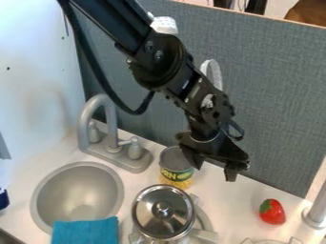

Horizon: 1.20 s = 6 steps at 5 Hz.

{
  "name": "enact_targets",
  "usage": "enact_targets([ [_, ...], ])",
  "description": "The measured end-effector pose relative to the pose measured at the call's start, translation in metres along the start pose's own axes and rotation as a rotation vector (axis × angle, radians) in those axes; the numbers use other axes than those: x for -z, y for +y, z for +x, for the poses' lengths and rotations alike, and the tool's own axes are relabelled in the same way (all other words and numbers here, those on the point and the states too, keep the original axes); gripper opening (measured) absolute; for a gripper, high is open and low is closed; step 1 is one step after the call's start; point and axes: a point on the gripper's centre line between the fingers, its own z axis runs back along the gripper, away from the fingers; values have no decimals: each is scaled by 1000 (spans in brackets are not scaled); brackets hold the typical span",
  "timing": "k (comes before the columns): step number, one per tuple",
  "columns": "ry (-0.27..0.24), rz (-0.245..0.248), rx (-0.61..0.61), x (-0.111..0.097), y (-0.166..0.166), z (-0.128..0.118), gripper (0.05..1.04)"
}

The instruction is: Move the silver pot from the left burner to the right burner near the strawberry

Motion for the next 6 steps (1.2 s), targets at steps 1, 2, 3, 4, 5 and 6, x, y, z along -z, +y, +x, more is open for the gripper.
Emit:
enact_targets([
  [1,30,8,2,7,3,-10,1000],
  [2,56,-1,31,12,10,-42,1000],
  [3,38,0,38,3,14,-55,1000],
  [4,37,0,68,-3,9,-72,1000],
  [5,36,11,81,-13,14,-84,1000],
  [6,63,13,91,-13,16,-92,1000],
])
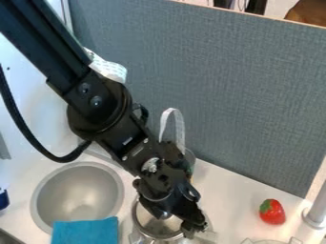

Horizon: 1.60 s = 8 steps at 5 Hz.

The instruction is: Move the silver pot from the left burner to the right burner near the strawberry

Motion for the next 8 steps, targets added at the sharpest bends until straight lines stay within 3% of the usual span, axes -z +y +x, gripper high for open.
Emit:
enact_targets([
  [2,163,58,-44,20,8,-22,1000],
  [3,195,96,-67,31,22,-31,1000],
  [5,207,127,-46,42,30,-49,1000],
  [8,195,121,-28,43,29,-45,1000],
])
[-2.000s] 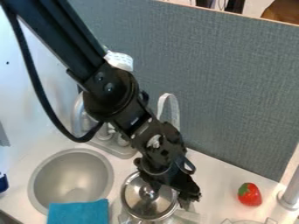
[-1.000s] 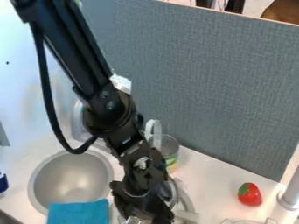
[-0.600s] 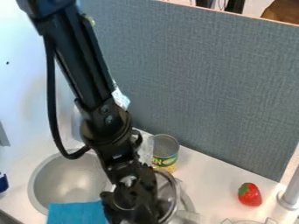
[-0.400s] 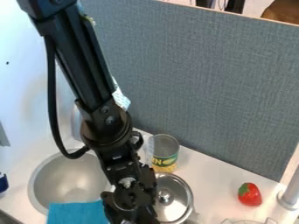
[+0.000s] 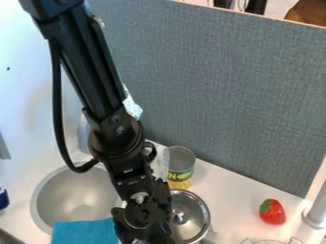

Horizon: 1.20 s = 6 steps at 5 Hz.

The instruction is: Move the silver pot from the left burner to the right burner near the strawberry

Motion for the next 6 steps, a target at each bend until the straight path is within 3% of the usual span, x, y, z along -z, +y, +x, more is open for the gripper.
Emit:
enact_targets([
  [2,-43,2,64,8,0,6,960],
  [4,-58,-12,58,9,2,8,431],
  [6,-68,-30,83,8,0,5,396],
])
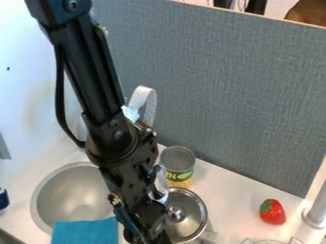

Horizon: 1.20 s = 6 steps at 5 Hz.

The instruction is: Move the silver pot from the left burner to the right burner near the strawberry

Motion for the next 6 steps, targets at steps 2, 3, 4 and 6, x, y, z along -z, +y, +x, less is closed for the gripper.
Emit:
enact_targets([
  [2,-44,-25,-6,-19,-5,13,397],
  [3,-45,-46,-10,-22,-14,16,396],
  [4,-56,-57,9,-23,-24,20,397],
  [6,-70,-78,92,-21,-60,26,397],
])
